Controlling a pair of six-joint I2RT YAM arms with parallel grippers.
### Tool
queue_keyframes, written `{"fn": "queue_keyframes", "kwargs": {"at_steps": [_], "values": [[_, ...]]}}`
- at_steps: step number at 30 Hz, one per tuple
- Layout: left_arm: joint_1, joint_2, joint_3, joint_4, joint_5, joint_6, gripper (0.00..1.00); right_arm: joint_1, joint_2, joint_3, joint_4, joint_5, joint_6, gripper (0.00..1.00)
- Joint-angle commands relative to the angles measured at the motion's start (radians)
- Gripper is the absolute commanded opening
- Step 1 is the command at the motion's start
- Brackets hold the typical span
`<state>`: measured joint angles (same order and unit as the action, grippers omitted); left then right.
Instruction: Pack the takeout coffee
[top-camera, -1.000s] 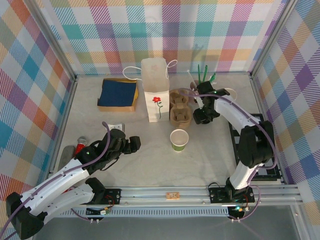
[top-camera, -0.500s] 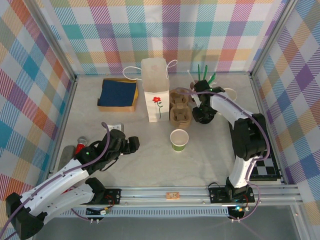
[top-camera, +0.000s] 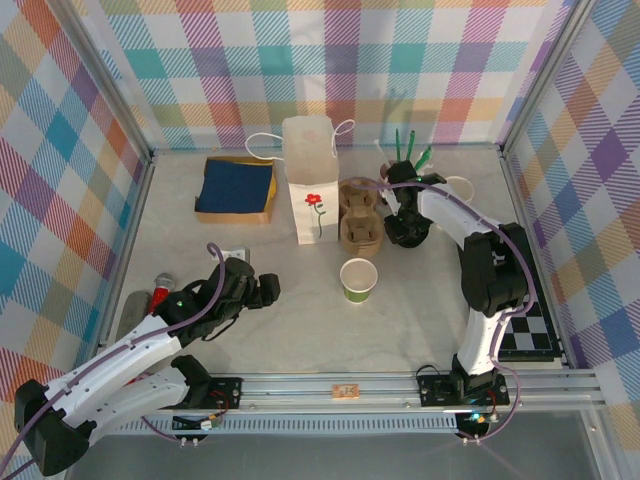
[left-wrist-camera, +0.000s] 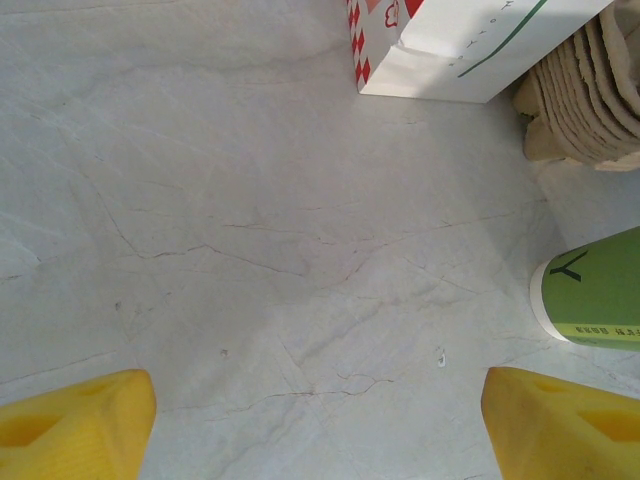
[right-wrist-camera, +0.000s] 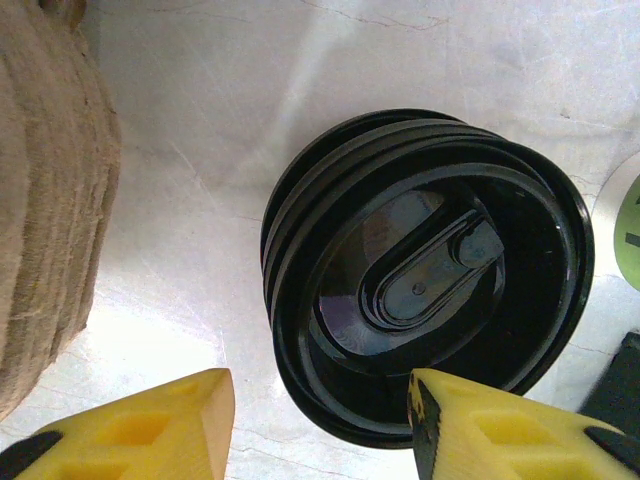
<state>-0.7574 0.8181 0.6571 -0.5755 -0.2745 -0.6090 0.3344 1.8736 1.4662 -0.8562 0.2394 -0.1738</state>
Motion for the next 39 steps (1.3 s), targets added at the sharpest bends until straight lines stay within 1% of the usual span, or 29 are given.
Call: {"fn": "queue_keyframes", "kwargs": {"at_steps": [1,10,14,23,30,35,39], "values": [[-0.008,-0.001,0.006,-0.006,-0.014,-0.001,0.84,-0.005,0.02,0.022,0.002,-0.023,-0.016,0.47],[-0.007,-0.006,0.008,-0.014,-0.02,0.001,0.84,-0.005,0.029,0.018,0.014,-0.016,-0.015,0.46],[-0.007,-0.005,0.007,-0.015,-0.019,0.0,0.84,-0.006,0.039,0.02,0.02,-0.013,-0.02,0.42],[-0.008,-0.02,0.004,-0.024,-0.025,0.0,0.84,-0.005,0.056,0.027,0.016,-0.014,-0.024,0.4],[-0.008,-0.02,0.004,-0.024,-0.027,0.0,0.84,-0.003,0.06,0.029,0.016,-0.011,-0.027,0.34],[-0.008,-0.02,0.004,-0.026,-0.029,0.0,0.84,-0.003,0.062,0.032,0.016,-0.005,-0.027,0.27],[-0.008,-0.022,0.004,-0.025,-0.031,0.0,0.84,-0.002,0.061,0.032,0.014,-0.002,-0.029,0.19]]}}
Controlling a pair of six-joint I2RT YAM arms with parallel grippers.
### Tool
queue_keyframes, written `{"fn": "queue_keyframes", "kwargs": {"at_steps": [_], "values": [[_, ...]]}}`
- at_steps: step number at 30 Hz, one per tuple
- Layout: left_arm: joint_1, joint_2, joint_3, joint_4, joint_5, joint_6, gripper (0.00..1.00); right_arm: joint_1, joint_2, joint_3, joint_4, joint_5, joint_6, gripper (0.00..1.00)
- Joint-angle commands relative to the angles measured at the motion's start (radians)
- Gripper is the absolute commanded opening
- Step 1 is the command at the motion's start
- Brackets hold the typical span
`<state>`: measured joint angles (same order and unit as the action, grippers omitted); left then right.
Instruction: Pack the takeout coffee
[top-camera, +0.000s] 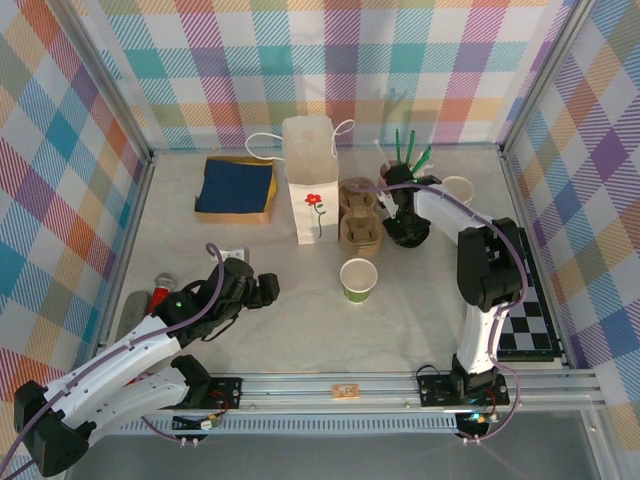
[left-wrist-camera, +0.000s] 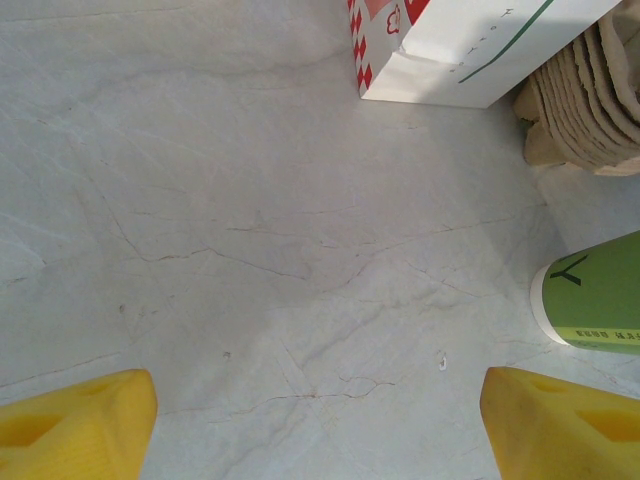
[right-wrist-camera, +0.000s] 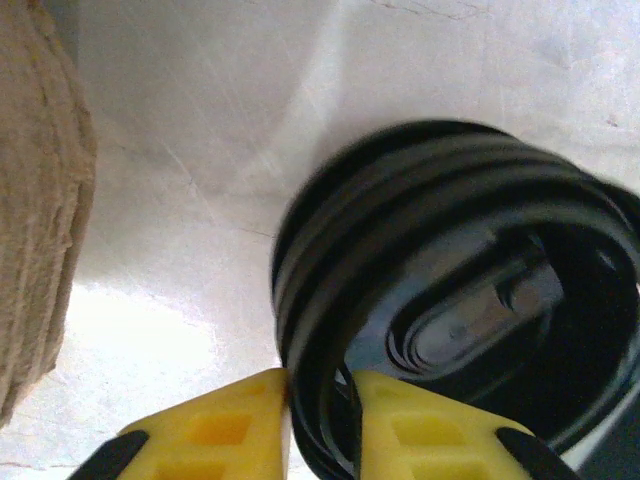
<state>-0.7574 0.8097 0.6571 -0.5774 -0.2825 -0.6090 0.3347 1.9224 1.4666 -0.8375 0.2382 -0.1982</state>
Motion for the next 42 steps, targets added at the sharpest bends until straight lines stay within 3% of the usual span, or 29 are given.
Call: {"fn": "queue_keyframes", "kwargs": {"at_steps": [1,21,26,31,37,42], "values": [[-0.008,-0.014,0.006,-0.025,-0.022,0.0,0.84,-0.002,0.012,0.032,-0.004,0.0,-0.006,0.19],[-0.007,-0.037,0.041,-0.044,-0.005,0.016,0.84,0.043,-0.097,0.085,-0.112,0.019,0.041,0.16],[-0.008,-0.05,0.062,-0.035,0.02,0.023,0.84,0.062,-0.195,0.115,-0.155,-0.048,0.075,0.16],[-0.007,-0.081,0.067,0.021,0.08,0.031,0.84,0.069,-0.356,0.133,-0.146,-0.312,0.166,0.18],[-0.008,-0.116,0.064,0.159,0.212,-0.003,0.84,0.069,-0.543,0.139,-0.018,-0.808,0.291,0.22],[-0.008,-0.133,0.094,0.277,0.307,-0.045,0.82,0.069,-0.659,0.069,0.297,-1.168,0.525,0.23]]}}
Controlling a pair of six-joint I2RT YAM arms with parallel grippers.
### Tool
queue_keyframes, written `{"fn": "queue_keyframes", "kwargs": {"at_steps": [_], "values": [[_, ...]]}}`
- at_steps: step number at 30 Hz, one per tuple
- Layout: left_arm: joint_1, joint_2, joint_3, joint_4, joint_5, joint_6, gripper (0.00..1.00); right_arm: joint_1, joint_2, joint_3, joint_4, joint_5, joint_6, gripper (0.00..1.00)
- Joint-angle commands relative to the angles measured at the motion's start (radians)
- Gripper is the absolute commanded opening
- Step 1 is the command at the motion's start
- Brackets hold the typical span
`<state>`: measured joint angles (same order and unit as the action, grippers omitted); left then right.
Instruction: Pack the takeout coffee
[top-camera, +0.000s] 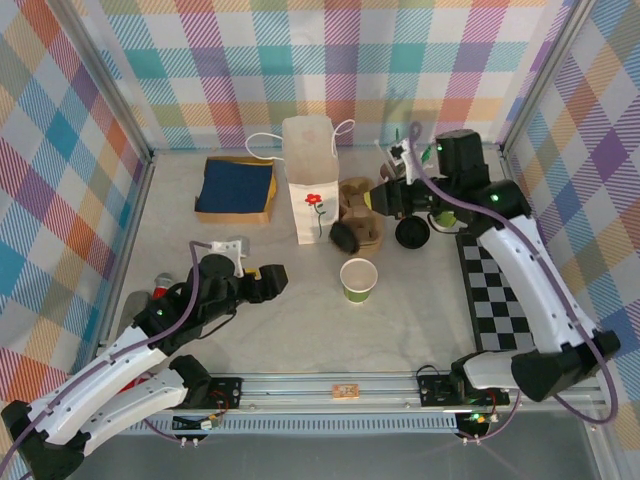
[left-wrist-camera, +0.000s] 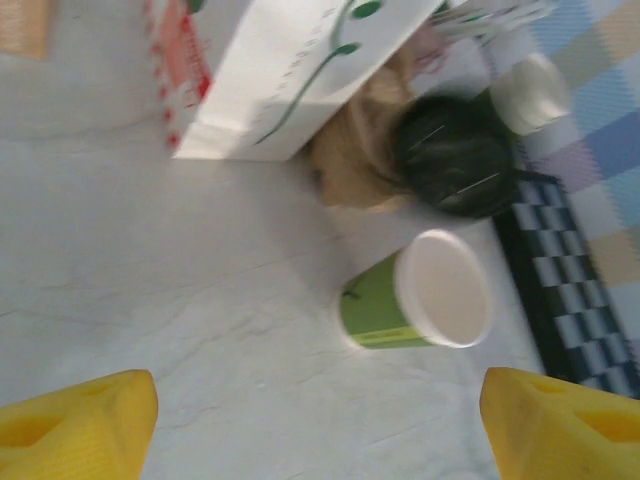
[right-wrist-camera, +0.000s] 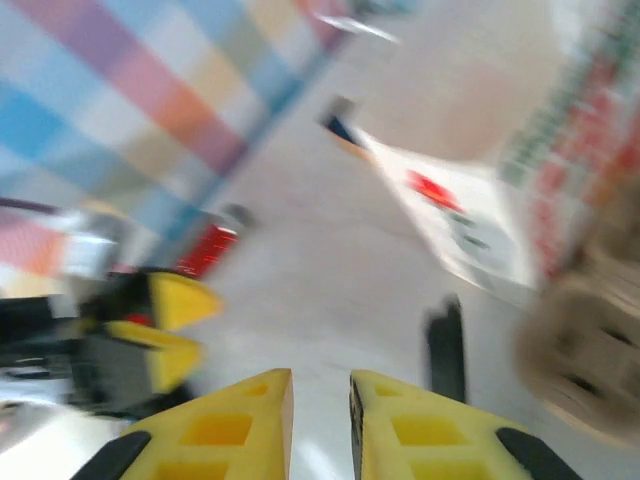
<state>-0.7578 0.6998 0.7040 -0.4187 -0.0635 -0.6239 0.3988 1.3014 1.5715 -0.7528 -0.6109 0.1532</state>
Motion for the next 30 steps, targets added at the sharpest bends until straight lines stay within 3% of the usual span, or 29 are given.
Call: {"fn": "queue_keyframes", "kwargs": {"at_steps": [1,5,9,13,18,24,30], "values": [[-0.008,-0.027,0.057,0.131,0.095,-0.033,0.82,0.005,-0.054,-0.042,0.245,-0.323,0.206,0.23],[-0.007,-0.025,0.123,0.063,0.027,-0.007,0.81,0.014,-0.072,-0.004,0.121,-0.181,0.167,0.23],[0.028,-0.015,0.139,-0.153,-0.143,-0.077,0.81,0.097,-0.088,-0.086,0.033,0.027,0.096,0.31],[0.207,0.045,0.119,-0.321,-0.099,-0.13,0.8,0.219,-0.046,-0.116,-0.051,0.226,0.028,0.34],[0.39,0.116,0.1,-0.321,-0.045,-0.102,0.8,0.31,-0.025,-0.159,-0.037,0.37,0.037,0.4],[0.459,0.254,0.161,-0.318,-0.106,-0.051,0.81,0.431,0.044,-0.144,-0.057,0.494,0.033,0.51],[0.627,0.385,0.129,-0.27,-0.072,-0.028,0.8,0.444,0.05,-0.205,0.028,0.469,0.064,0.52]]}}
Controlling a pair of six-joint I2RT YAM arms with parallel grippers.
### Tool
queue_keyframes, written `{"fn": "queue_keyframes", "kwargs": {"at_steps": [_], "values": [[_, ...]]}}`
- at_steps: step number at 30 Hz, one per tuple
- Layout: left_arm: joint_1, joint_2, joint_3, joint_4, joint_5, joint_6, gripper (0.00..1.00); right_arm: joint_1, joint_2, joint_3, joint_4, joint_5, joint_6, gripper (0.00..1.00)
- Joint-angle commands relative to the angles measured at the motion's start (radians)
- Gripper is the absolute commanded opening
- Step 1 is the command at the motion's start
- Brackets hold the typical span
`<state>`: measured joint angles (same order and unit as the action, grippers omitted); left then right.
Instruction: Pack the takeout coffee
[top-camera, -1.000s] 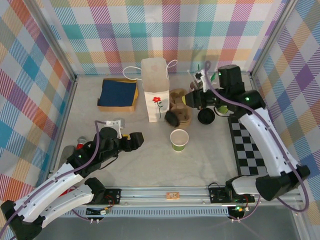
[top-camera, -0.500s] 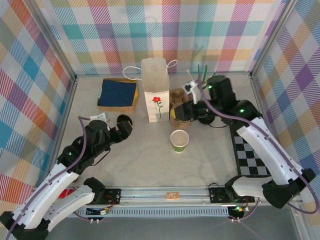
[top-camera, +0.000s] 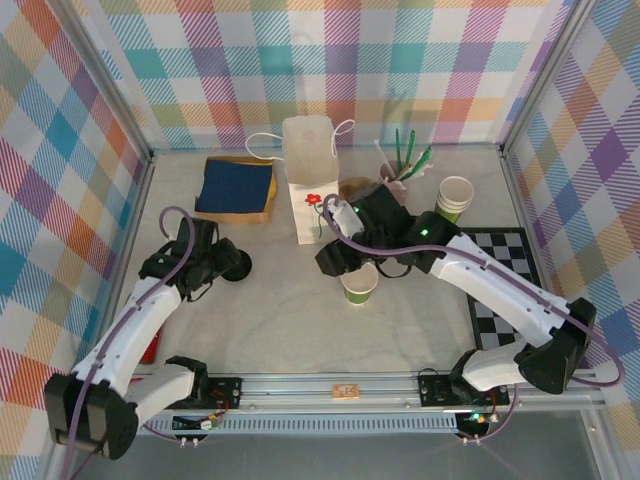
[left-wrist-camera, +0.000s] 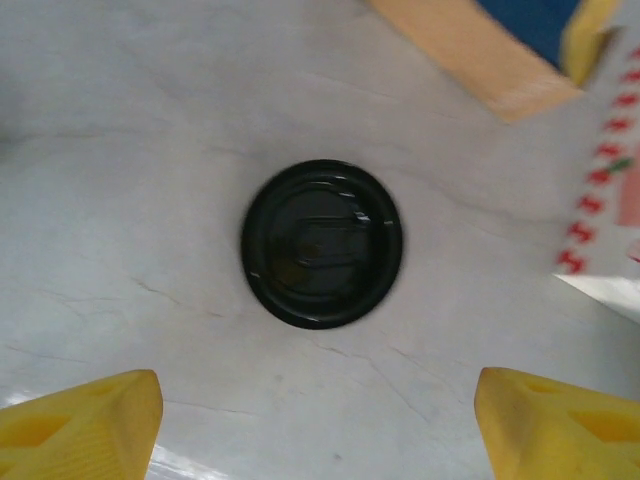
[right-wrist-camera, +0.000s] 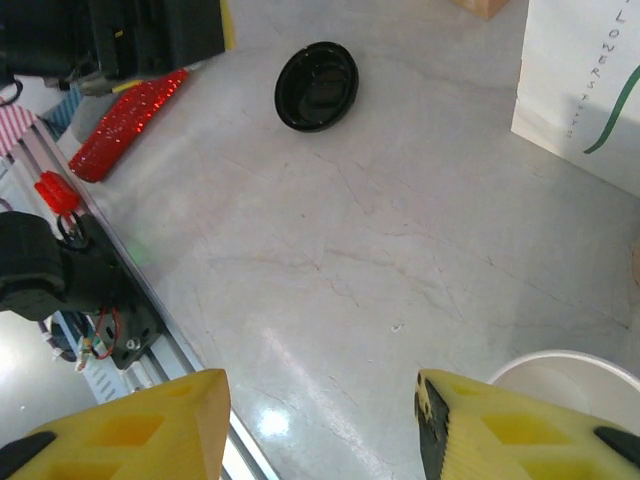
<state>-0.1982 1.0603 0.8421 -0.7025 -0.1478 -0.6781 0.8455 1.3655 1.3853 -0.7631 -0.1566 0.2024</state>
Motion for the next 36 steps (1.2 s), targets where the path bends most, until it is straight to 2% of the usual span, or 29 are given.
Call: {"fn": "queue_keyframes", "kwargs": {"at_steps": [1,4,7,18,28,36], "values": [[0.095,0.029,-0.025,0.033,0.033,0.026,0.78,-0.002,-0.014,-0.024,0.04,0.01,0.015,0.52],[0.143,0.077,-0.064,0.082,0.065,0.024,0.69,-0.002,-0.017,-0.039,0.046,0.02,0.01,0.52],[0.148,0.143,-0.078,0.137,0.121,0.032,0.66,-0.002,-0.02,-0.05,0.049,0.027,0.003,0.51],[0.153,0.327,-0.078,0.253,0.143,0.046,0.47,-0.002,-0.043,-0.094,0.062,0.05,-0.001,0.5],[0.173,0.427,-0.072,0.302,0.138,0.063,0.41,-0.003,-0.068,-0.114,0.052,0.081,-0.006,0.49],[0.18,0.488,-0.063,0.342,0.17,0.075,0.32,-0.003,-0.062,-0.115,0.058,0.086,-0.002,0.46]]}}
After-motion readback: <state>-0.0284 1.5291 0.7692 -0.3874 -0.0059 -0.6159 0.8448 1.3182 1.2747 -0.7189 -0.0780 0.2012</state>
